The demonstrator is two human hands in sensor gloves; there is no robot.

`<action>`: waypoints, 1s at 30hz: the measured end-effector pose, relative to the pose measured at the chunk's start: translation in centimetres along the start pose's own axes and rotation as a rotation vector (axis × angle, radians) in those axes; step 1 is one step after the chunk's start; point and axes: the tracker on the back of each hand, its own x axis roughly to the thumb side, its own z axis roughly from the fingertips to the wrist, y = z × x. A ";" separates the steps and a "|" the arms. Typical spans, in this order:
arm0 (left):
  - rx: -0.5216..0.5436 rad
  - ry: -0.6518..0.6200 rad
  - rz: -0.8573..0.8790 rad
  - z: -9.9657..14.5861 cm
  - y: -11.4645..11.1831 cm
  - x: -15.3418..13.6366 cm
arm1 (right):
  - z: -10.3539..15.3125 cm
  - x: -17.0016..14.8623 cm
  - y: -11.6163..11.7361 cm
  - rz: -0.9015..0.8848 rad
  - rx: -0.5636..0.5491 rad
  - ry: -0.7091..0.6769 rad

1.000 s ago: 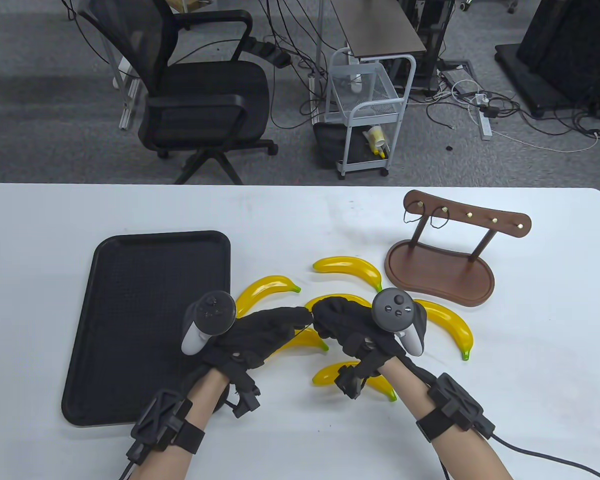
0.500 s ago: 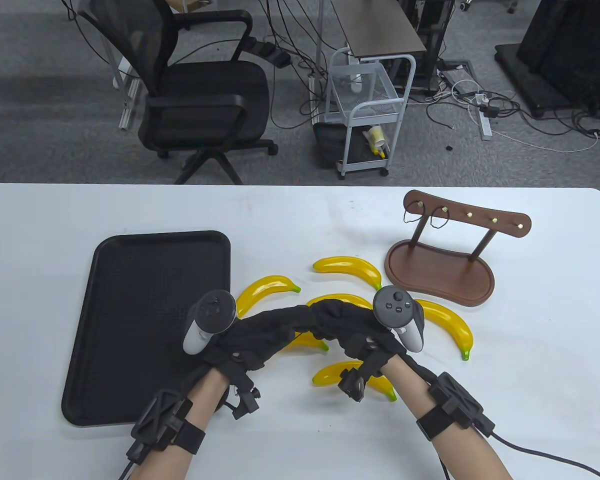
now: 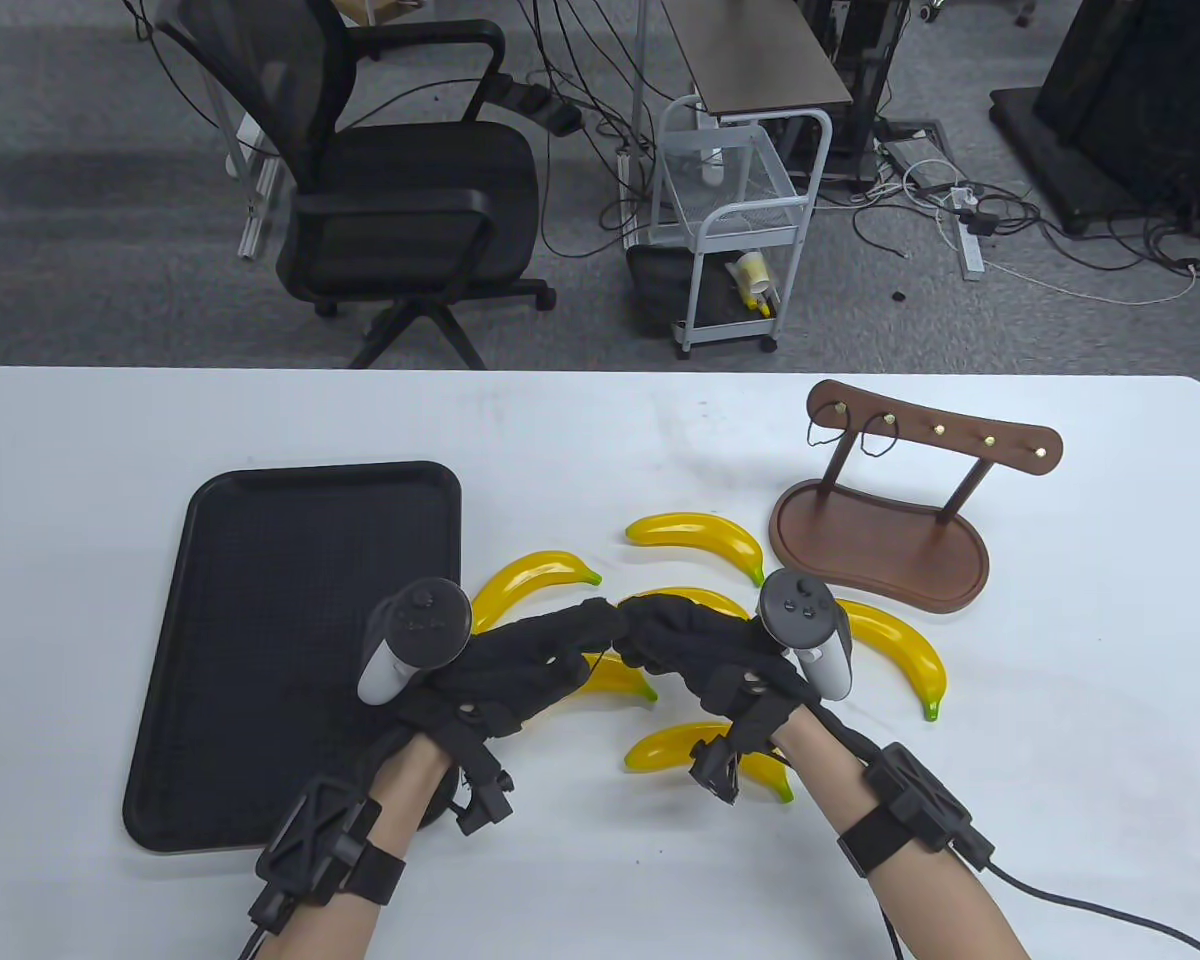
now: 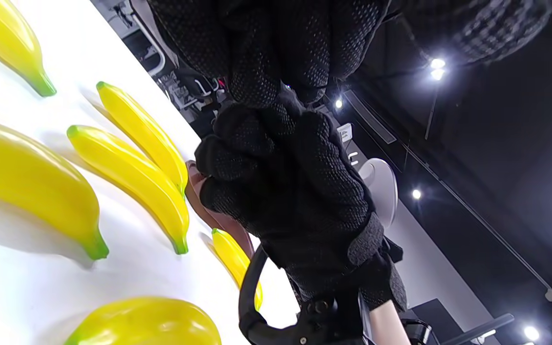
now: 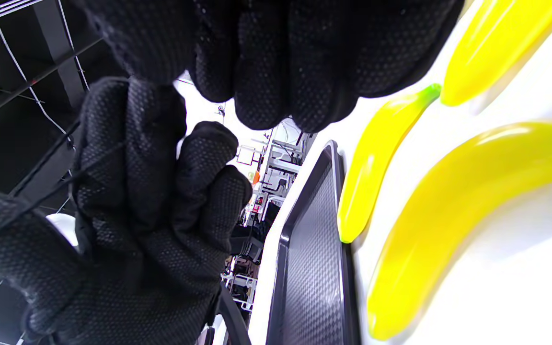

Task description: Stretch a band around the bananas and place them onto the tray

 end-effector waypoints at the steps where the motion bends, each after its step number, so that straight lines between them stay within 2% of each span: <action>1: 0.004 0.003 -0.021 0.0 0.1 0.1 | 0.0 0.1 -0.1 0.015 0.001 -0.003; 10: 0.095 0.046 -0.171 0.8 1.6 0.2 | 1.2 0.7 -0.7 0.232 0.011 -0.028; 17: 0.151 0.092 -0.291 1.3 2.6 -0.1 | 2.7 1.0 -1.1 0.474 0.053 -0.052; 30: 0.189 0.178 -0.508 1.8 3.3 -0.6 | 5.8 -2.3 -0.7 0.868 0.123 -0.019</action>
